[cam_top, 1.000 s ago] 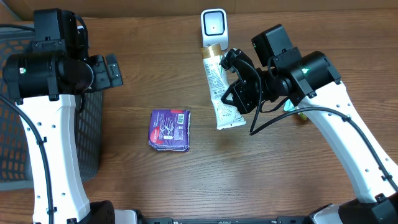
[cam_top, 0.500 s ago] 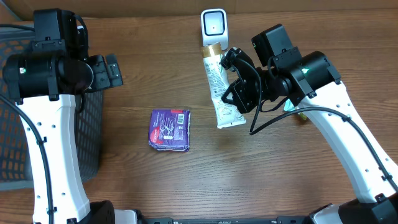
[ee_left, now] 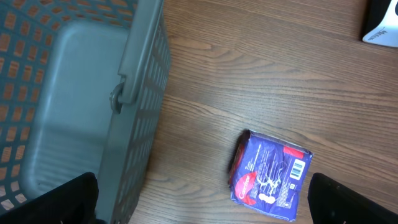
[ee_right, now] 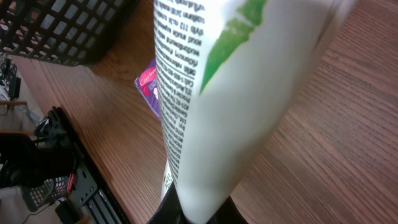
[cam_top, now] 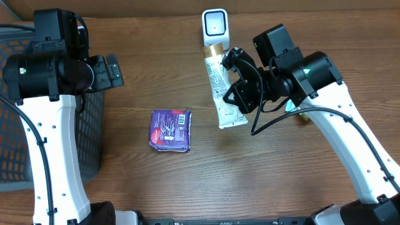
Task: Scan the item barcode
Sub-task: 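Raise the tube and hold it in front of the scanner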
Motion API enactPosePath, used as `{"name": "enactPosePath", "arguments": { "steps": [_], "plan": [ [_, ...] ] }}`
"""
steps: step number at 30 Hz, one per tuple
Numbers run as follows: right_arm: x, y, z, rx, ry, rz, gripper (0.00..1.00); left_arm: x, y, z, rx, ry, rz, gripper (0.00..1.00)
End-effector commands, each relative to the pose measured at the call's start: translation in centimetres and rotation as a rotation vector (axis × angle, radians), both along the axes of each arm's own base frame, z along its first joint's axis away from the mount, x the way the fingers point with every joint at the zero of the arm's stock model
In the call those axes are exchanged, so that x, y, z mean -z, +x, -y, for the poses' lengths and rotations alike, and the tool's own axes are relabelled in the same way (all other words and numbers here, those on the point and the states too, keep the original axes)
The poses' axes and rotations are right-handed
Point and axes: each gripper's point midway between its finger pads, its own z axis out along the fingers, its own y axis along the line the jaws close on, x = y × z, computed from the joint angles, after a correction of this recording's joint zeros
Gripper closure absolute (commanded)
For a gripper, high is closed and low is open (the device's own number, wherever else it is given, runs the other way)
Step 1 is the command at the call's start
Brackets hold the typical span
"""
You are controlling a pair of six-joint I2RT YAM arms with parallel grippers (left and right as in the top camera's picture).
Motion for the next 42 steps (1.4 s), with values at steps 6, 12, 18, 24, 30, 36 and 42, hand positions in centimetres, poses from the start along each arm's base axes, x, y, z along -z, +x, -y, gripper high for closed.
{"name": "enactPosePath", "arguments": {
  "steps": [6, 12, 18, 24, 30, 36, 42],
  "plan": [
    [-1.4, 4.1, 5.0, 0.445, -0.165, 0.091, 0.96, -0.8, 0.0, 0.2, 0.001, -0.004, 0.024, 0.00],
    [-4.0, 6.5, 9.4, 0.729, -0.272, 0.216, 0.97, -0.8, 0.0, 0.2, 0.001, -0.004, 0.024, 0.00],
    [-8.6, 10.4, 11.0, 0.824, -0.355, 0.387, 0.97, -0.8, 0.0, 0.2, 0.001, -0.004, 0.024, 0.00],
    [-7.8, 16.8, 10.5, 0.868, -0.560, 0.581, 0.96, -0.8, 0.0, 0.2, 0.001, -0.004, 0.024, 0.00],
    [-5.3, 22.3, 7.7, 0.820, -0.846, 0.831, 0.96, -0.8, 0.0, 0.2, 0.001, -0.004, 0.024, 0.00],
    [-0.3, 26.6, 5.1, 0.501, -1.136, 0.918, 0.96, -0.8, 0.0, 0.2, 0.001, -0.004, 0.024, 0.00],
    [3.2, 29.9, 3.9, 0.425, -1.202, 0.980, 0.96, -0.8, 0.0, 0.2, 0.001, -0.004, 0.024, 0.00]
  ]
}}
